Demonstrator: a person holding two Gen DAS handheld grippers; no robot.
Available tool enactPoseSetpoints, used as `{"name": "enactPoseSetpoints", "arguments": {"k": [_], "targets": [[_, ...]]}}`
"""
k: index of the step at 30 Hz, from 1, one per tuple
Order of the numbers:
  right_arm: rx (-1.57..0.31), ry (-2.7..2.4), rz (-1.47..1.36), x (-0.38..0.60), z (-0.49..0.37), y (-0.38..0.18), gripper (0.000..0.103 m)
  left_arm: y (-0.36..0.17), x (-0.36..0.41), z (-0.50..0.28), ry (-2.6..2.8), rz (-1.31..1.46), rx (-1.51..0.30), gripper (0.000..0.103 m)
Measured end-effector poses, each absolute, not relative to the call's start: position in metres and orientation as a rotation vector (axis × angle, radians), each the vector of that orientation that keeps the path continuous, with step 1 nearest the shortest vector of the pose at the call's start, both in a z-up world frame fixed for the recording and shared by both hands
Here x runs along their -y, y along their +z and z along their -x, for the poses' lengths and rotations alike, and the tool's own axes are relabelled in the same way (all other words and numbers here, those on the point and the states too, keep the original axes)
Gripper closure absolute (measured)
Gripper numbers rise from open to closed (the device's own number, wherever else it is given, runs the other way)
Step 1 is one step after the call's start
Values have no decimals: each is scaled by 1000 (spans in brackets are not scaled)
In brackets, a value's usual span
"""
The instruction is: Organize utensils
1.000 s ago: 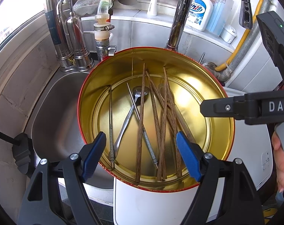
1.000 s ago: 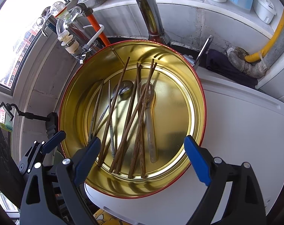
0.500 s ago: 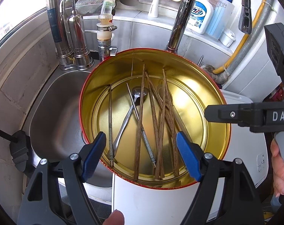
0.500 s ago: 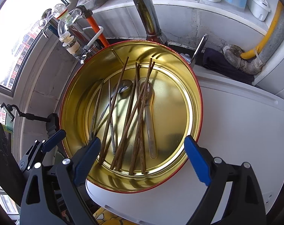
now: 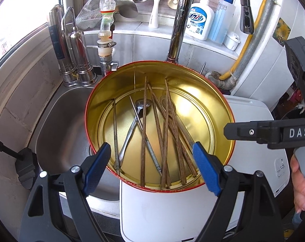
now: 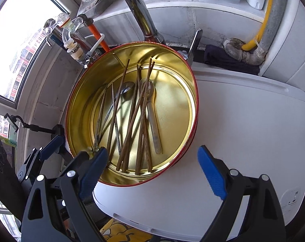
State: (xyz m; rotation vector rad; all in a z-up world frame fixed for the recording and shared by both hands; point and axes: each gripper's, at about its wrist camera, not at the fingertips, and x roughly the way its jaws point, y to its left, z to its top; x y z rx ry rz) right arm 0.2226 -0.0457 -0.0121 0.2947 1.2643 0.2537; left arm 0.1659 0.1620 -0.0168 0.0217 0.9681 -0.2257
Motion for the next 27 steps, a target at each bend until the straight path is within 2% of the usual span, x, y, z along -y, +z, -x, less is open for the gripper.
{"name": "enactPoseSetpoints", "arguments": {"k": [13,16,18,27], "targets": [[-1239,300,-311,66,-193,-5,12,10,-164,-128,-128,17,-786,22],[-1233,306,-326,79,-184,-6,12,9,-154,-123,-95,3,-801,21],[-1229,308,-336,90,-178,-7,12,7,-147,-122,-78,3,-831,16],[-1185,289,-398,160,-145,-12,12,5,-92,-106,-98,2,-872,16]]}}
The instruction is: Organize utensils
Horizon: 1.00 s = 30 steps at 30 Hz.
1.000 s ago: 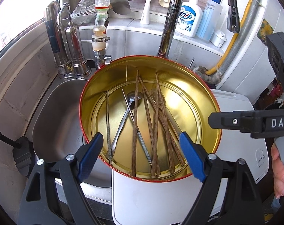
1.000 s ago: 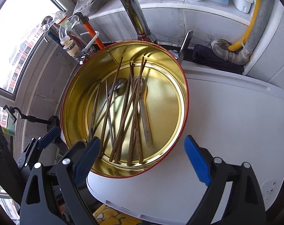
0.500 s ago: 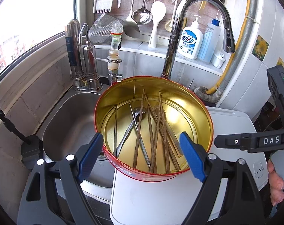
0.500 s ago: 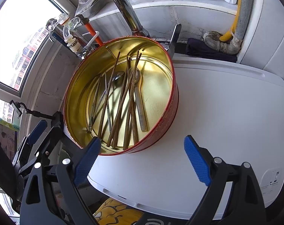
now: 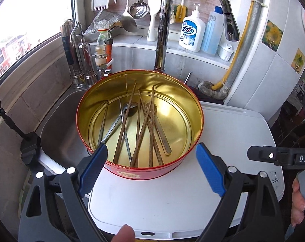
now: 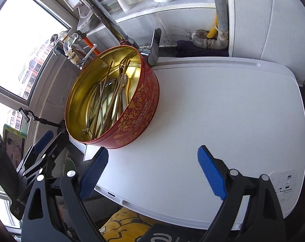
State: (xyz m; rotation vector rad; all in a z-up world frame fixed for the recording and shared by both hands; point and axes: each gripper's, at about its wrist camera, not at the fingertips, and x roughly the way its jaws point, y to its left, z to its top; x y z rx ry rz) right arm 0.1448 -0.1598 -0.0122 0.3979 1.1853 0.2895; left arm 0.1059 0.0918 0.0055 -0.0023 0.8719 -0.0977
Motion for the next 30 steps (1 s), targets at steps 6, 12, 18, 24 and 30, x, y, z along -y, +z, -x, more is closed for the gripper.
{"name": "enactPoseSetpoints", "arguments": {"k": [6,12,18,24,30], "targets": [[-1176,252,-454,214,-125,-22,12,6,-51,-96,-122,12,-879,16],[-1130,169,-485,258,-100,-22,12,5,-5,-91,-213,-22,-897,16],[-1028,-39,-484,283,-56,-16,12,7,44,-89,-438,-166,-856,16],[-917,-338,-542,292,16,-19,11,1,83,-86,-719,-284,-808,16],[-898,-540,-739,270,81,-33,11,-18,92,-70,-979,-370,-815,16]]}}
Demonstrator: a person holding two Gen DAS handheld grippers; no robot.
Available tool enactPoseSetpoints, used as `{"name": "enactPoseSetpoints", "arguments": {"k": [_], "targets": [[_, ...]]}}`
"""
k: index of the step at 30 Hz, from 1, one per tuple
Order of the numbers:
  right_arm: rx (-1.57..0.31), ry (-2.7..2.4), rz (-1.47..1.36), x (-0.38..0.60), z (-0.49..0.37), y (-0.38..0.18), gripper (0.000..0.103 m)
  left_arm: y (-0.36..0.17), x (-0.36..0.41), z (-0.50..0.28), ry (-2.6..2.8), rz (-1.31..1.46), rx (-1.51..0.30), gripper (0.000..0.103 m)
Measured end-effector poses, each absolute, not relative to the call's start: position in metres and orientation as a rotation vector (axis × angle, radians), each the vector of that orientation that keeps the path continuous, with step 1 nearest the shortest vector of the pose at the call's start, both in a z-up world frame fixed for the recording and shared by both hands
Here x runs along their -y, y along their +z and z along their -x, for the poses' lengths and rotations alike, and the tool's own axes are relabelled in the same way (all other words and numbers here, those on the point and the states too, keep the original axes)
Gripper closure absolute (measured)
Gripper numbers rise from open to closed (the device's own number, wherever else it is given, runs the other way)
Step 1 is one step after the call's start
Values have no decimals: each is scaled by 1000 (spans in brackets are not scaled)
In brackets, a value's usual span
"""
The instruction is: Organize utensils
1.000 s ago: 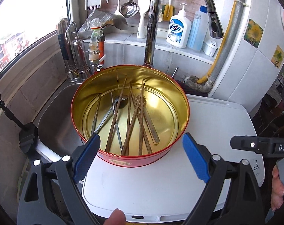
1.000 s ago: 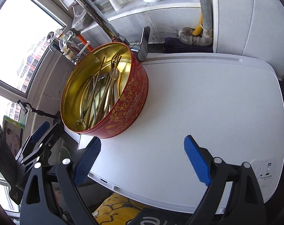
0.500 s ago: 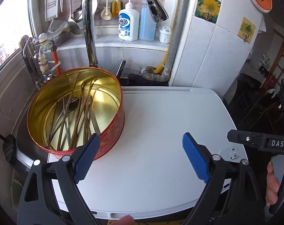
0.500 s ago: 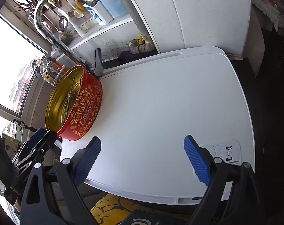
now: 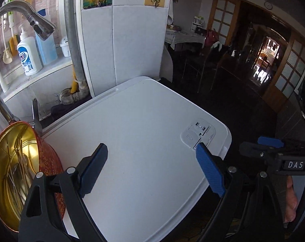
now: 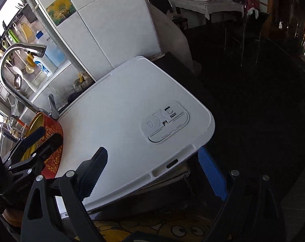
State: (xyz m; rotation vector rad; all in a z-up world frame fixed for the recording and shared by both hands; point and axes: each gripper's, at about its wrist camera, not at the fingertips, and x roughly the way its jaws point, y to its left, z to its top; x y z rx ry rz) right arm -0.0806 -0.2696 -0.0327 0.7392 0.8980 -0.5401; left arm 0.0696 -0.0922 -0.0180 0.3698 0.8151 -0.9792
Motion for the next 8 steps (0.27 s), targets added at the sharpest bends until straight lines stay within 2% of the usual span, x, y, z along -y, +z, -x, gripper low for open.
{"name": "enactPoseSetpoints", "arguments": {"k": [8], "targets": [[-839,-853,-859,253,188,-24,11,-33,141,-14,-1150,-516,-793,16]]}}
